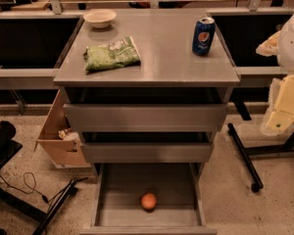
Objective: Pick orange from bottom drawer and place on counter
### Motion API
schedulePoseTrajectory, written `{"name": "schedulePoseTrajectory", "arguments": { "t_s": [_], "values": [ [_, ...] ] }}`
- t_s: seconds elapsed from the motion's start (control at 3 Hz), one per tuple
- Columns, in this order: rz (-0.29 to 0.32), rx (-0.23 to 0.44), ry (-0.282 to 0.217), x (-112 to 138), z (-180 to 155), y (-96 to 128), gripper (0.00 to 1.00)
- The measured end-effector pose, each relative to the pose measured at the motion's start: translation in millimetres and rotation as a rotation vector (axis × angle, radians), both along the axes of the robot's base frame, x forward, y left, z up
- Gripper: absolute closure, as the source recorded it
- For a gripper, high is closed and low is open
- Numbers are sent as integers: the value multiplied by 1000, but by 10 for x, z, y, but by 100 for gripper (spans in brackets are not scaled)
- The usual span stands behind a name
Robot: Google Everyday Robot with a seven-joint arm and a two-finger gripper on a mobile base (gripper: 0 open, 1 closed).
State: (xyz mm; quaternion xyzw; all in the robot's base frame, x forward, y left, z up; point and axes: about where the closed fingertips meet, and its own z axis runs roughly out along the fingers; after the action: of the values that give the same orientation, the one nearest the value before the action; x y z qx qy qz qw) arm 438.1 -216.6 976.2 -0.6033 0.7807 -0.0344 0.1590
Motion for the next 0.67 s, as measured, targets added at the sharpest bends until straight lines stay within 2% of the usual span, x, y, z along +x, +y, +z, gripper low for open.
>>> {"name": "schedulePoseTrajectory", "arguments": {
  "t_s": [0.33, 0.67],
  "values": [
    [0, 0, 0, 0, 0, 0, 0],
    [-13, 33, -18, 8, -190, 44, 0]
  ]
}}
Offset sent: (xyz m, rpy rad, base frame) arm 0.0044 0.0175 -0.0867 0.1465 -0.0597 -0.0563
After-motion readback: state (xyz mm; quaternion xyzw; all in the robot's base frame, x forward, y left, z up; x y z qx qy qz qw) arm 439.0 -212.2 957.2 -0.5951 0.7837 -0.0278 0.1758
